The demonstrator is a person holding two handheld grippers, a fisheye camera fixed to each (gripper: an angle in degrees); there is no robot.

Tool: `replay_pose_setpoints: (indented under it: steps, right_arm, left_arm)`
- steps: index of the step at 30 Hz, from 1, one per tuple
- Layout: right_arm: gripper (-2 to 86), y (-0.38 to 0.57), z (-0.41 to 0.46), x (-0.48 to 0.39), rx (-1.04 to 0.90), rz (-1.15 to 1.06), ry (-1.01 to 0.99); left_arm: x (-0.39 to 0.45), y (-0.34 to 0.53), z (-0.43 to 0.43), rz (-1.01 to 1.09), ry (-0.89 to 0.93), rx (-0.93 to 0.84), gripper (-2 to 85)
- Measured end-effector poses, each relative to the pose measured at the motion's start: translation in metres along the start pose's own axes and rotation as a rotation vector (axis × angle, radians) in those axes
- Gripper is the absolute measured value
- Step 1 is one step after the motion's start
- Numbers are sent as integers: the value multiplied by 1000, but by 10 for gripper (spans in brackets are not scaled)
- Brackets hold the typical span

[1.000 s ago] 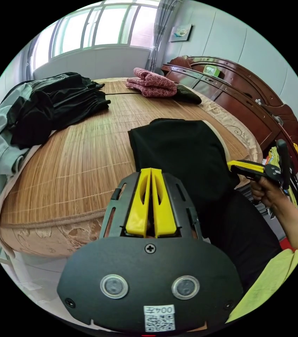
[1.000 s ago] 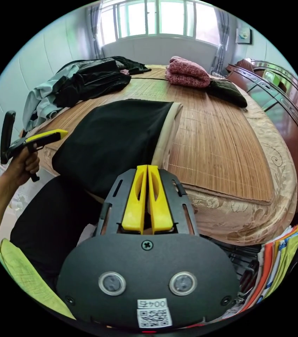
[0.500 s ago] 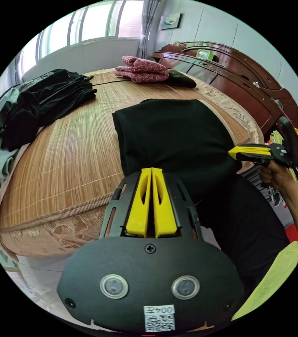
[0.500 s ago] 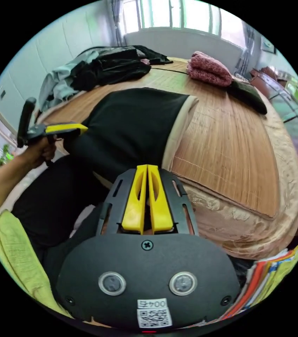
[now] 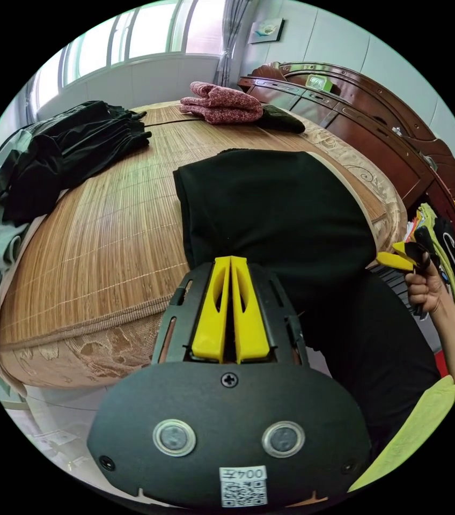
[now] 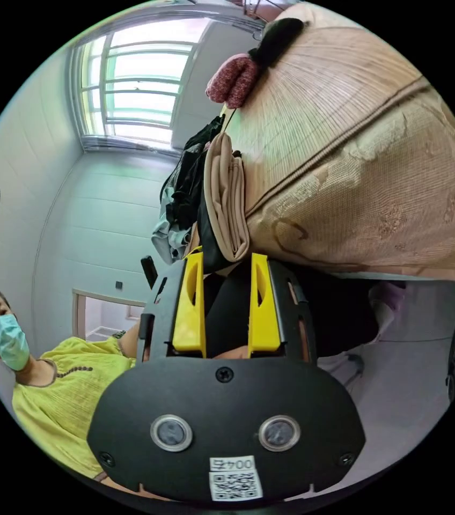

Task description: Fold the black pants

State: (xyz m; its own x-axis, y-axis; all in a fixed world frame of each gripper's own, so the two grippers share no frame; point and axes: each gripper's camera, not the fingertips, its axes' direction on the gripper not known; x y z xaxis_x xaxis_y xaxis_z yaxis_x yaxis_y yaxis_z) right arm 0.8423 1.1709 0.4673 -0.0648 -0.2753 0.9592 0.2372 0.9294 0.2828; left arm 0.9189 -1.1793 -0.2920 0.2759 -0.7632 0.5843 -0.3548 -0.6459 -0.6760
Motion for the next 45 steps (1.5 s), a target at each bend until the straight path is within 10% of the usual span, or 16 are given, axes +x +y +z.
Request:
replay_pose_setpoints:
  steps: [15,30,45]
  right_arm:
    - [9,-46,-3,32,38,187,143]
    - [210,-120,36,-42,71,-116,273]
    - [39,-199,163,-11,-65,-138,469]
  left_arm:
    - [12,0,-4,-16,39,4,2]
    - [27,-46,-63,34,-34,187,18]
    - [25,-160,-14,116,-118,56,5]
